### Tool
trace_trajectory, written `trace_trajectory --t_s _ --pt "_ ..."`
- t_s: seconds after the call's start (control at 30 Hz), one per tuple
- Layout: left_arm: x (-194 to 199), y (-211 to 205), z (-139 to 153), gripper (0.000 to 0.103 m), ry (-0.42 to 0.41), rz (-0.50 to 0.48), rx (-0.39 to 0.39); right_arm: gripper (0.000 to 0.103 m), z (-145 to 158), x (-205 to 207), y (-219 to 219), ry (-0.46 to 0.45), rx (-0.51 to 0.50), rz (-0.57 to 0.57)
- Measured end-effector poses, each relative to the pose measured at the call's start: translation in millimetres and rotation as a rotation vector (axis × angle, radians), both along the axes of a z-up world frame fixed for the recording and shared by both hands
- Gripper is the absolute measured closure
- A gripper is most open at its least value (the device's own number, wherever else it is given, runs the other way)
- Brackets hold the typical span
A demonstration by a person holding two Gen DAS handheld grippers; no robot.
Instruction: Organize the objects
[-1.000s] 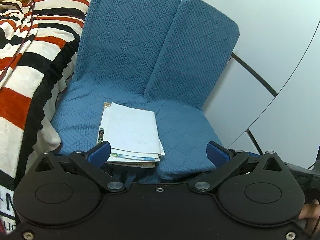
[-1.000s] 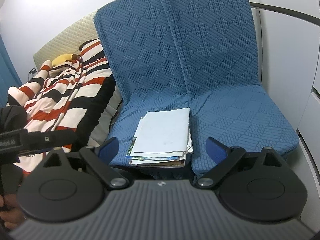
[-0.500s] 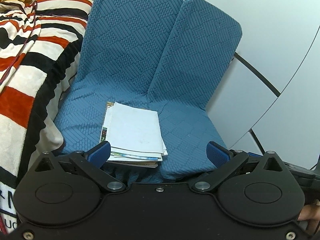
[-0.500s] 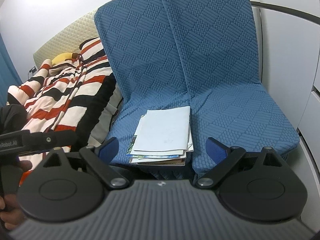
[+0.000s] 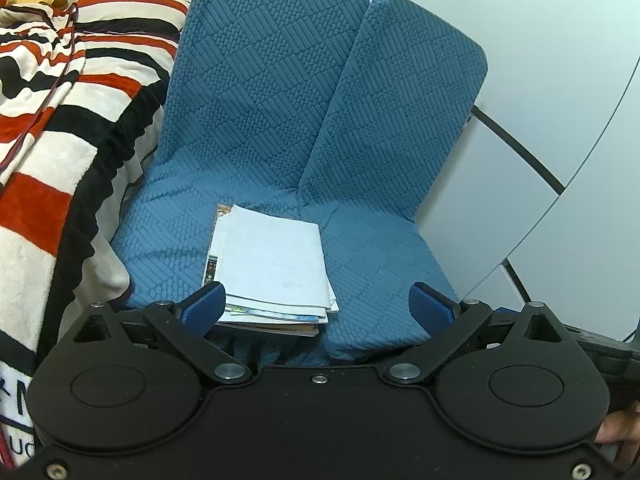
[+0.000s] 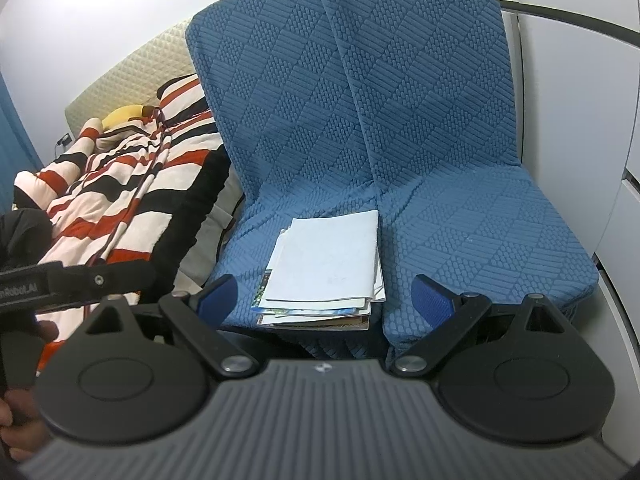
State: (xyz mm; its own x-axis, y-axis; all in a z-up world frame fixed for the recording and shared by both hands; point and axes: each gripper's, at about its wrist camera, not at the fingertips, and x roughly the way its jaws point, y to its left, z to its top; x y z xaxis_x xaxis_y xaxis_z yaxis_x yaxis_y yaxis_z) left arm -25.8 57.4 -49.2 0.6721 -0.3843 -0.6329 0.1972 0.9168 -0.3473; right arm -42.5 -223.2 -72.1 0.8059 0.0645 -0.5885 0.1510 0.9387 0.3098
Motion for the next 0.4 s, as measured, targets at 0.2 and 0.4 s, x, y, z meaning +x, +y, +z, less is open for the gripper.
trace_trajectory --t_s 0.2,0.4 --pt "0.4 0.3 -0.2 0.007 0.006 0.004 0.004 0.008 -1.6 0.6 0.1 0.006 0.006 0.003" --pt "2.6 2.1 -1.2 0.009 0.011 0.001 -0.001 0.008 -2.5 1.1 -0.7 0.007 0.005 0.004"
